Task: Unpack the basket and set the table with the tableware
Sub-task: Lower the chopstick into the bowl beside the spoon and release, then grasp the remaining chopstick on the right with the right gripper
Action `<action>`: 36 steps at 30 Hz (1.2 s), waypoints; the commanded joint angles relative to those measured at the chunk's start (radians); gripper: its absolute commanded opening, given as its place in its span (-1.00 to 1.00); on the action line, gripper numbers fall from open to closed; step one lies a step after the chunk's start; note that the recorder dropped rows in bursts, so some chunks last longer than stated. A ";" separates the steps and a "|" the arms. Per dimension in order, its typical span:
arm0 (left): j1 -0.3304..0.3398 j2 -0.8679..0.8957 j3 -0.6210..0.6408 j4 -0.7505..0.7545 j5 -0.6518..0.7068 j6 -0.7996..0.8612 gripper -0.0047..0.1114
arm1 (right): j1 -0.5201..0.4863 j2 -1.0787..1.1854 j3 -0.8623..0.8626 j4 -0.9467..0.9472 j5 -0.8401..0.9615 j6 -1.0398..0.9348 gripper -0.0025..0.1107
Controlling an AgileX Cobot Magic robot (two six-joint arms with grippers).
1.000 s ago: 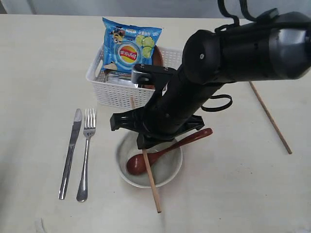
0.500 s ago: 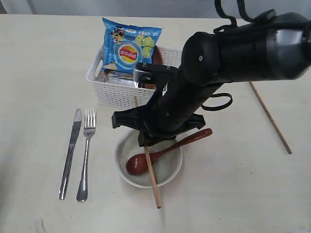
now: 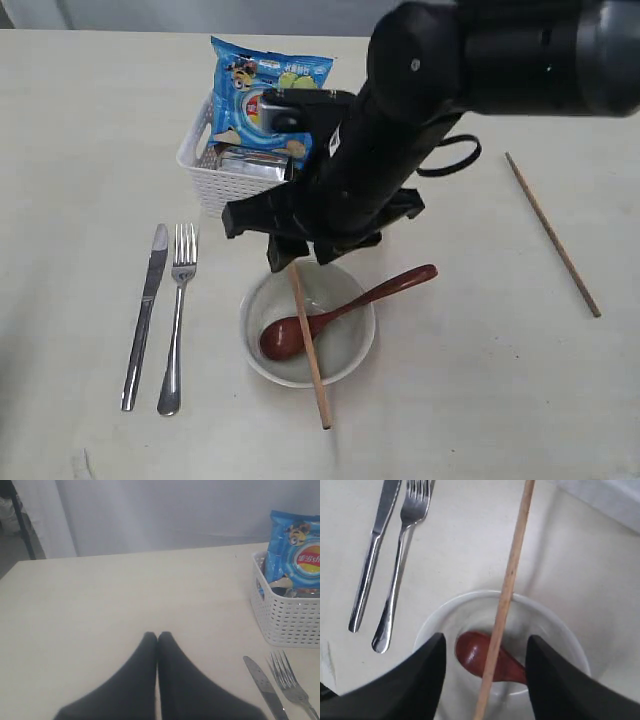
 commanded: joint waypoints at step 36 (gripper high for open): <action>-0.006 -0.003 0.003 -0.011 -0.007 0.000 -0.92 | -0.699 0.162 0.073 -0.409 0.005 -0.235 -0.11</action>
